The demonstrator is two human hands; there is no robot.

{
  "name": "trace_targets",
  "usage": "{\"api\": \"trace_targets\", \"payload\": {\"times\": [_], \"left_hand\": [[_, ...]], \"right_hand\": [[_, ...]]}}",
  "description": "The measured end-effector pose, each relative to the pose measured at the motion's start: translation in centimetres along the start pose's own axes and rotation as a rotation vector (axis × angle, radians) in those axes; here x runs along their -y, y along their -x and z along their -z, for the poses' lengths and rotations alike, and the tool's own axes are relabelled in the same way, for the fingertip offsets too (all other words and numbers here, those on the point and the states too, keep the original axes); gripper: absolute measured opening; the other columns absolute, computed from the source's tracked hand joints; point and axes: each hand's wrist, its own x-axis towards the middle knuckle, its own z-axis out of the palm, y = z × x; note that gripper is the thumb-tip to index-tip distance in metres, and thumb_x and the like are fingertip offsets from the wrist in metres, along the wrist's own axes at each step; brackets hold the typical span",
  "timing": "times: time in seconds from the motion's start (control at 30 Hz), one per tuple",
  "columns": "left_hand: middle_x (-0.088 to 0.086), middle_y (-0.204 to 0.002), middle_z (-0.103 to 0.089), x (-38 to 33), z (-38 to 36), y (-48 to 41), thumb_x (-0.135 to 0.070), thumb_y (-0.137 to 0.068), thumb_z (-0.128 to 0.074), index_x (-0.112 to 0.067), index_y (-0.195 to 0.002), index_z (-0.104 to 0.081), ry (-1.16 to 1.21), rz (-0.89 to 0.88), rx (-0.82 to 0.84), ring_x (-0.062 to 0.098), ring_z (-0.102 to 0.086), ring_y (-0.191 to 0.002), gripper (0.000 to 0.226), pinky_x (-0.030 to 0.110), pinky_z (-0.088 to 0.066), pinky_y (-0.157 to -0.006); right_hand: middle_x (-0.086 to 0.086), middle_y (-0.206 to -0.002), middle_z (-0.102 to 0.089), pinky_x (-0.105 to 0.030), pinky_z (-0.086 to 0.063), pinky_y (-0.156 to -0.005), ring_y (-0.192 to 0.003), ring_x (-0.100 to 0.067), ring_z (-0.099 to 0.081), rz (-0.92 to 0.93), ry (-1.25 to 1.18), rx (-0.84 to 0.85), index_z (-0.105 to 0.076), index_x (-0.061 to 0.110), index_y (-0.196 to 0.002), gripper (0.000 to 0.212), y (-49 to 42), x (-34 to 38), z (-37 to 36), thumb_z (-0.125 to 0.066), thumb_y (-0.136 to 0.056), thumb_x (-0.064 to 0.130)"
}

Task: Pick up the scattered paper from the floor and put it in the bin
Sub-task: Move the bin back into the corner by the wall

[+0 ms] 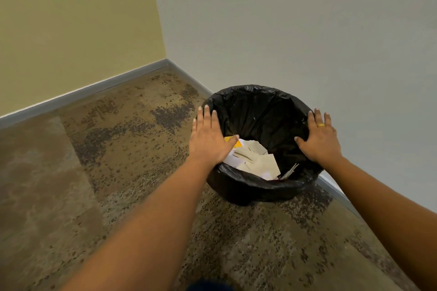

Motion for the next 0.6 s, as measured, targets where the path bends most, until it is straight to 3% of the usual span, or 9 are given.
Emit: {"api": "trace_targets", "payload": {"times": [0.13,0.27,0.47,0.6], "left_hand": [[0.016,-0.157,0.013,-0.2,-0.6,0.5,-0.068,-0.09,-0.016,-0.002,-0.148,0.006,-0.068,-0.027,0.01,0.027,0.018,-0.145,0.091,0.04,0.013,-0.115],[0.015,-0.157,0.015,0.7,-0.7,0.0,-0.068,-0.073,0.008,-0.002,-0.148,0.006,-0.009,-0.025,0.022,0.026,0.017,-0.145,0.1,0.038,0.014,-0.113],[0.018,-0.155,-0.02,0.6,-1.5,-0.7,-0.062,-0.082,-0.02,0.002,-0.144,-0.027,0.006,0.031,0.007,0.03,-0.017,-0.145,0.089,0.043,-0.001,-0.113],[0.016,-0.154,-0.023,0.9,-1.7,-0.8,-0.055,-0.082,-0.026,0.001,-0.144,-0.031,-0.005,0.006,0.006,0.029,-0.017,-0.144,0.083,0.042,0.002,-0.113]], "right_hand": [[-0.011,-0.158,-0.005,-0.047,-0.012,-0.117,-0.145,-0.033,0.001,-0.005,0.045,0.04,-0.009,0.008,-0.149,0.075,0.6,-0.4,0.1,-0.051,-0.093,0.032],[-0.011,-0.158,-0.005,-0.047,-0.011,-0.117,-0.145,-0.033,0.001,-0.017,0.035,0.094,-0.009,0.008,-0.149,0.073,0.0,0.8,0.5,-0.051,-0.092,0.026],[-0.007,-0.159,-0.003,-0.044,-0.007,-0.118,-0.146,-0.03,0.002,-0.059,0.022,0.116,-0.008,0.012,-0.15,0.068,-0.3,1.1,0.7,-0.046,-0.094,0.018],[-0.006,-0.159,-0.003,-0.044,-0.006,-0.118,-0.146,-0.029,0.003,-0.078,0.021,0.12,-0.007,0.012,-0.15,0.068,-0.4,1.4,0.9,-0.045,-0.093,0.011]]}}
